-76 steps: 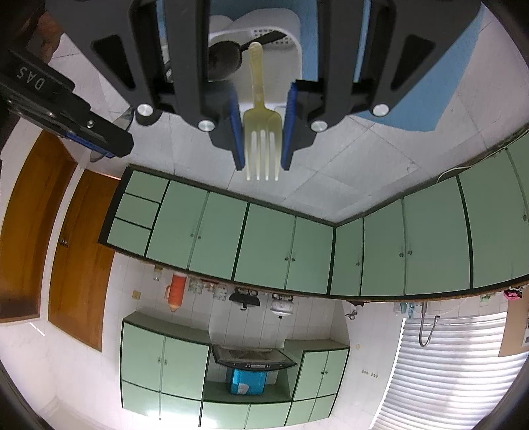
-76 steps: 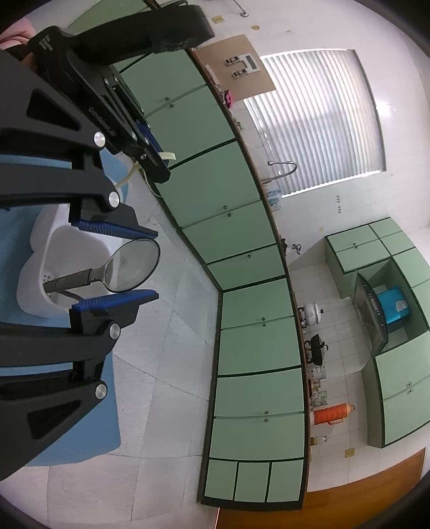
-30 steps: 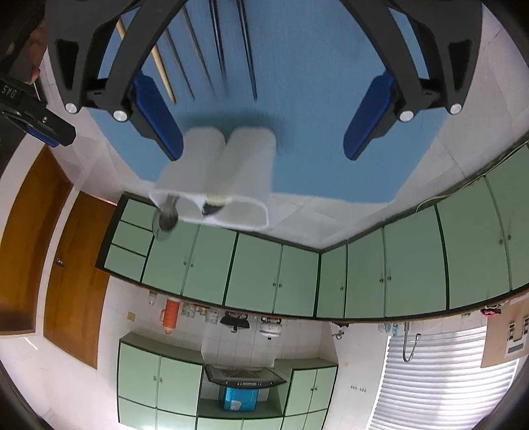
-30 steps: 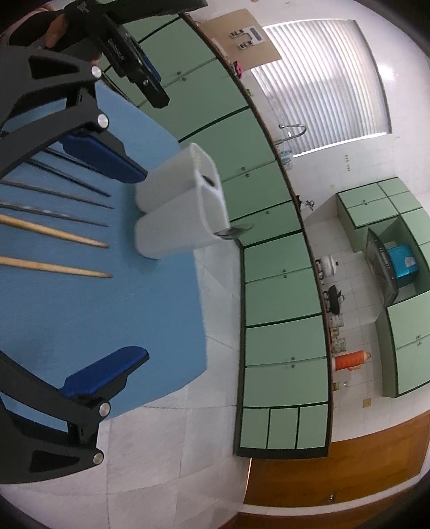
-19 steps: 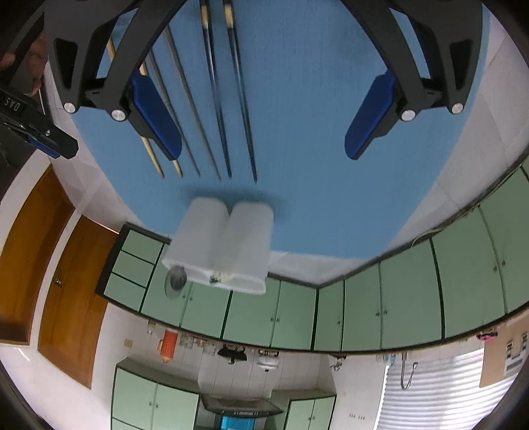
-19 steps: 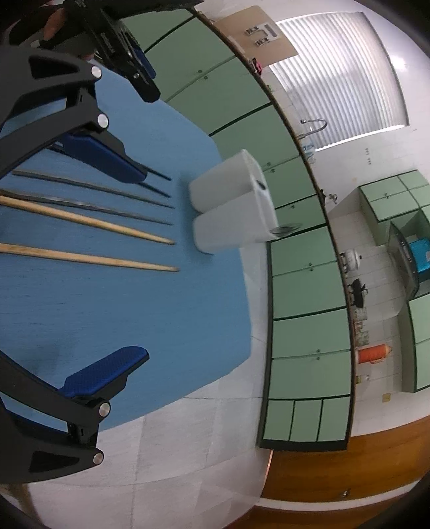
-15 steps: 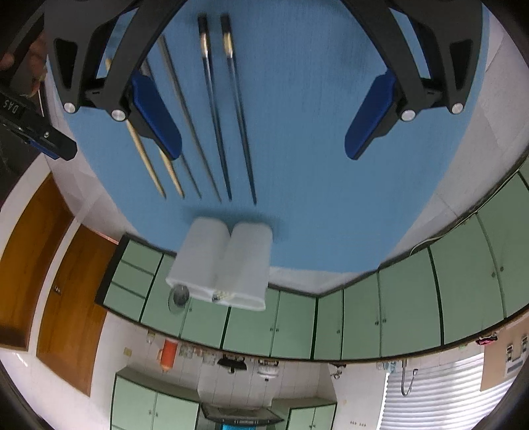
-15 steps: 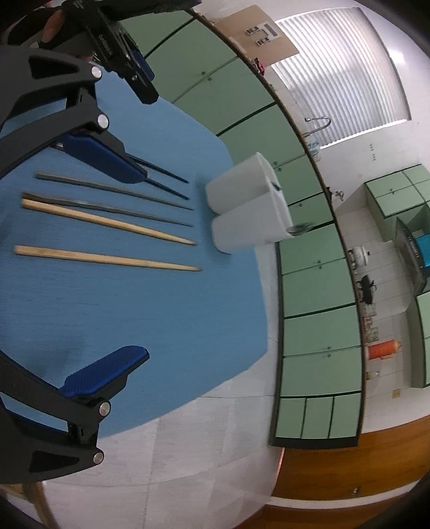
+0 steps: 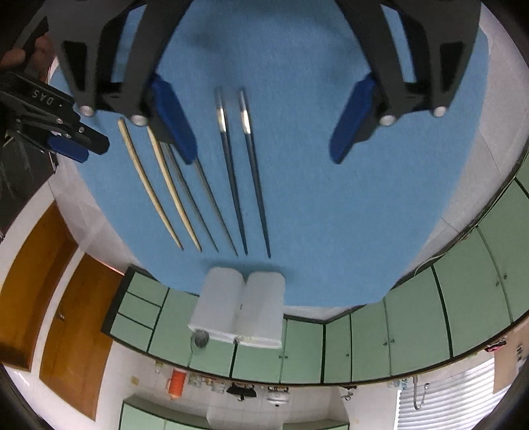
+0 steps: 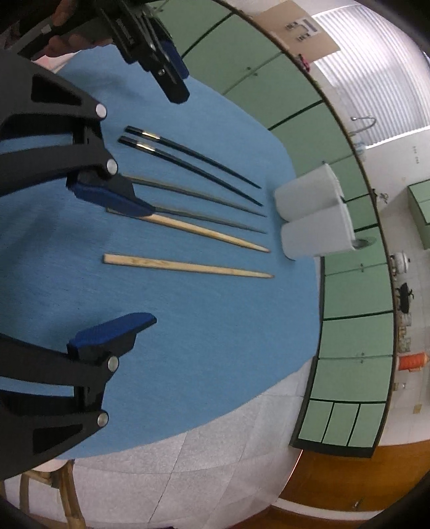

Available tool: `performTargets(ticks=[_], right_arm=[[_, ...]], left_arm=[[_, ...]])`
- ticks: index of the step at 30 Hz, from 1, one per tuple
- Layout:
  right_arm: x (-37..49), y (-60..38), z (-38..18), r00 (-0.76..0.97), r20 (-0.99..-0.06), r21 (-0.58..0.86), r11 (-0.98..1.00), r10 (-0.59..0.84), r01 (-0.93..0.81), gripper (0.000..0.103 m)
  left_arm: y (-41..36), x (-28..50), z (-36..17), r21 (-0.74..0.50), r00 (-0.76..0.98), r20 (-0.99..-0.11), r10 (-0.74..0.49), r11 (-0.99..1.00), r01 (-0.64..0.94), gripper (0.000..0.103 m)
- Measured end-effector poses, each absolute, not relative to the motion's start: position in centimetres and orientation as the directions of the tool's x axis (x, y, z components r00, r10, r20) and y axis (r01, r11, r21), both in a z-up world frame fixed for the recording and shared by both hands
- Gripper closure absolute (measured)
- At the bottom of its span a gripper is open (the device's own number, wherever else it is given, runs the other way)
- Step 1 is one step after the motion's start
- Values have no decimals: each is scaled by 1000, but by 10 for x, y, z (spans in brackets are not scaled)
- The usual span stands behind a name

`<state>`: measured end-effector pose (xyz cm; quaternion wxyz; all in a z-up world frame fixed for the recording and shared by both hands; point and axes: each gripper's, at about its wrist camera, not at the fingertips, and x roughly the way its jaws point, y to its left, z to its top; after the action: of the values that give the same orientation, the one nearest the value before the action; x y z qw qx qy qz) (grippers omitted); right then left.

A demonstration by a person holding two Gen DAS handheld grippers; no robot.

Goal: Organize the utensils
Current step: 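Move both open tools back over the chopsticks on the blue mat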

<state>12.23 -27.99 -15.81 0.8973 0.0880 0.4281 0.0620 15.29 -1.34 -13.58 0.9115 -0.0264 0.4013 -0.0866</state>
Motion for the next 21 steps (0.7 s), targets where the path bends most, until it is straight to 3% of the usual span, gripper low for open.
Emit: performTargets(ticks=[13,16,21], right_arm=[[110,-266,-184,594,-783,206,978,184,-30,68],[108,-265,-187,591,-785,209,977,187,-31,74],[106,-264,-189,613,-771,200,979,173,-25,83]], left_arm=[[-14,137,-177,-93,641,-756,-136,991,101,31],[-15,136,-186,-95,634,-761,-137,990,100,37],[-18,128,-191,-69,678,-726,-119,993,100,39]])
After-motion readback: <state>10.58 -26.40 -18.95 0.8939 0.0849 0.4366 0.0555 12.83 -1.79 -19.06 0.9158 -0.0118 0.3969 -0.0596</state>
